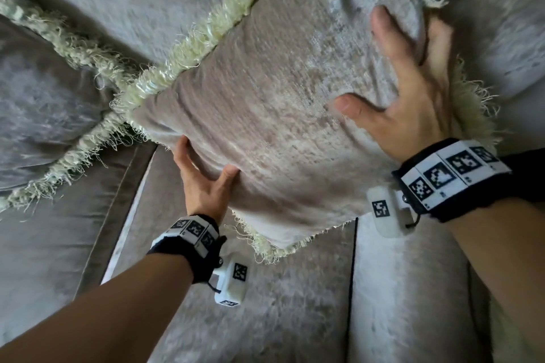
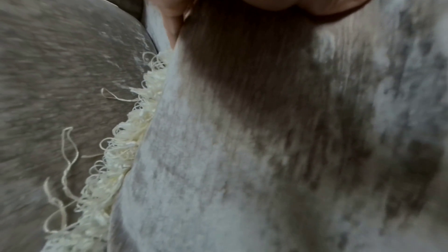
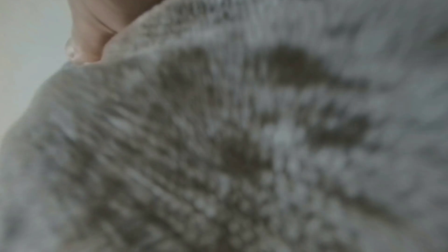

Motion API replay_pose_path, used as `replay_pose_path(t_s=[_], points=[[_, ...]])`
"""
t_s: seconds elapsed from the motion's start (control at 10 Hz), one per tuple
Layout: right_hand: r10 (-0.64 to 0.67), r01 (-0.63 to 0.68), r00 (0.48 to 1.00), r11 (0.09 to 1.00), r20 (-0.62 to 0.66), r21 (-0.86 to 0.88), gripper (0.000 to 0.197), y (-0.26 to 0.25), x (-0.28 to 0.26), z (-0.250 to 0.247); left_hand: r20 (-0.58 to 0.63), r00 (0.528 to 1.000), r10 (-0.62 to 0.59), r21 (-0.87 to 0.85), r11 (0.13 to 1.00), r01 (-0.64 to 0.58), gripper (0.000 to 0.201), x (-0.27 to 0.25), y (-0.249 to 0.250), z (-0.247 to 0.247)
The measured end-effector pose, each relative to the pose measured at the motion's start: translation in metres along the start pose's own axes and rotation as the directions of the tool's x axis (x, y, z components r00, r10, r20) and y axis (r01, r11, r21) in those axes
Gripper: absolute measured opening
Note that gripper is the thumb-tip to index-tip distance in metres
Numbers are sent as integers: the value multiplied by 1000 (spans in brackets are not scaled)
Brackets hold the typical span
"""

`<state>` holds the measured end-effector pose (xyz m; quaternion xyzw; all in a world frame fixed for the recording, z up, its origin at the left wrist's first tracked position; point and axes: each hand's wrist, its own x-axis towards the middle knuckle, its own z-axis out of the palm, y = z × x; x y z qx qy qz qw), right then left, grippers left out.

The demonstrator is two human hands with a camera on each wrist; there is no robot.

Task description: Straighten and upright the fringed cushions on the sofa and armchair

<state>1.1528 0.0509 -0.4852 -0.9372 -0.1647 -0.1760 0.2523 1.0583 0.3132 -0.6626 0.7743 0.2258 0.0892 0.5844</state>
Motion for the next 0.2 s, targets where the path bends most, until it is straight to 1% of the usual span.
replay_pose_path(t_s=[0.1,0.2], points=[[20,-20,1000,1000,12,19,87,-3,-8,-12,-168,981,-93,24,995,98,92,-3,23,-6],[2,-5,997,1000,-79,-31,76,-6,-22,-22,-338,939,-68,58,994,93,76,2,42,-23]])
